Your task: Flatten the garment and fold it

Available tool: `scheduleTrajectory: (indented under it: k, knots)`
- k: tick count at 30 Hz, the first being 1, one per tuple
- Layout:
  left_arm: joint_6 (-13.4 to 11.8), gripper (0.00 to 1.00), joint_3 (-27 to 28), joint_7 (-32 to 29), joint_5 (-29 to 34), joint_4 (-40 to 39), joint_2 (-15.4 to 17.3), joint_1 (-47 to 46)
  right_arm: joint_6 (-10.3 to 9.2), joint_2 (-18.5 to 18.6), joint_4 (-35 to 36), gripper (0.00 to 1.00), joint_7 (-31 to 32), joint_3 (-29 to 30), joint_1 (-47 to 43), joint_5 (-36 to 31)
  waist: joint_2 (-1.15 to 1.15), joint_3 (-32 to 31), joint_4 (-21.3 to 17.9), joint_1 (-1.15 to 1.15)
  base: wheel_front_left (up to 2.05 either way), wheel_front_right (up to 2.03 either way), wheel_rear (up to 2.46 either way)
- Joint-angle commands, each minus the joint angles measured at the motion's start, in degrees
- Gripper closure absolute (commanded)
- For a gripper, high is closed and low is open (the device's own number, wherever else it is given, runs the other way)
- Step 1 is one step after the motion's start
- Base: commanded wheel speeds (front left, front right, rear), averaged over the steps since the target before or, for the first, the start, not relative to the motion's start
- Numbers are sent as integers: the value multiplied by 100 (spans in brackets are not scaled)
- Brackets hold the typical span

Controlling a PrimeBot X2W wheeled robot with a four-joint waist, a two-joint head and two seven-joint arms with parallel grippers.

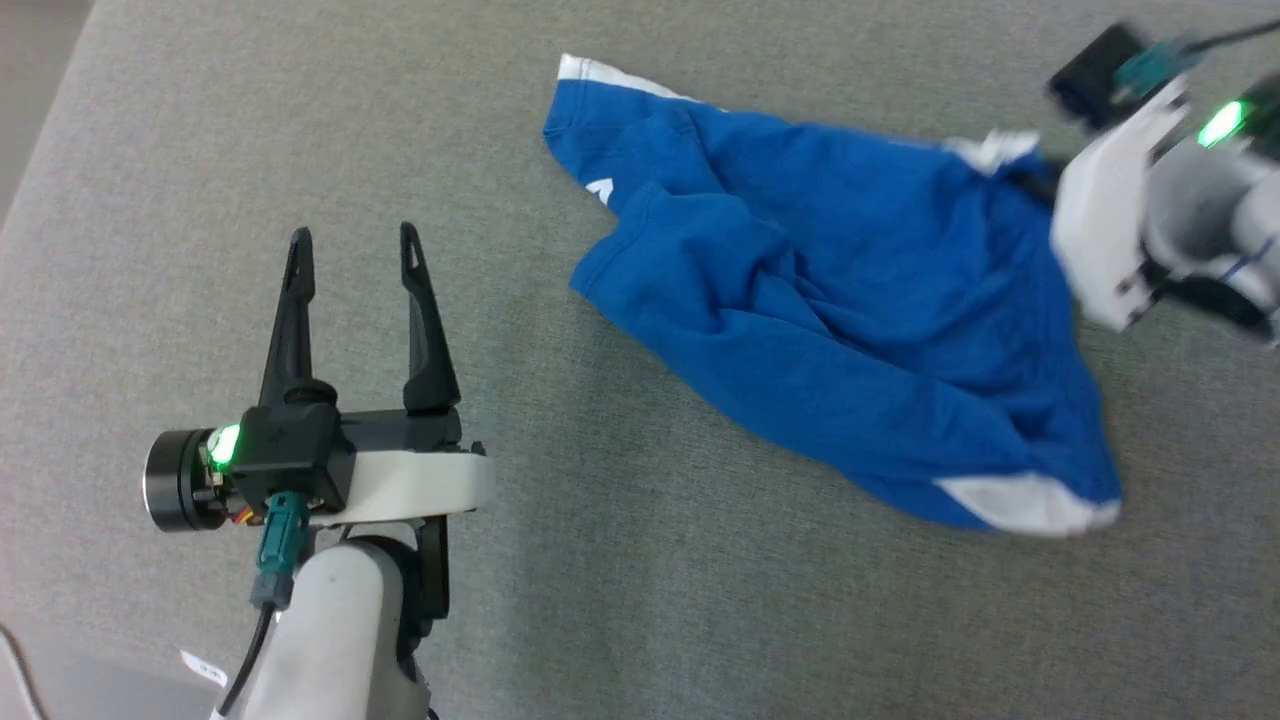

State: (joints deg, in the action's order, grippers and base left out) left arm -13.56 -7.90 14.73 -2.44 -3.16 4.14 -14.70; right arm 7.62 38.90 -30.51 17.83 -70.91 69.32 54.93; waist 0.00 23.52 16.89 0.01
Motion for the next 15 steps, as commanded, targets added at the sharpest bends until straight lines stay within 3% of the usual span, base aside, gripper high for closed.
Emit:
scheduleTrajectory:
  k: [1,9,15]
  knots:
    - [43,0,25,27,49,-28,-25,-22,-13,151,-73,100,-148,47,264,-32,0,-69,-103,-1,0,0,0]
    - [122,0,-25,27,54,-91,-73,-98,-13,611,-871,100,-324,155,481,263,0,153,-99,-1,0,0,0]
    - [140,0,-78,27,70,-86,-94,-175,-13,593,-1664,100,-231,130,54,436,0,259,-38,-1,0,0,0]
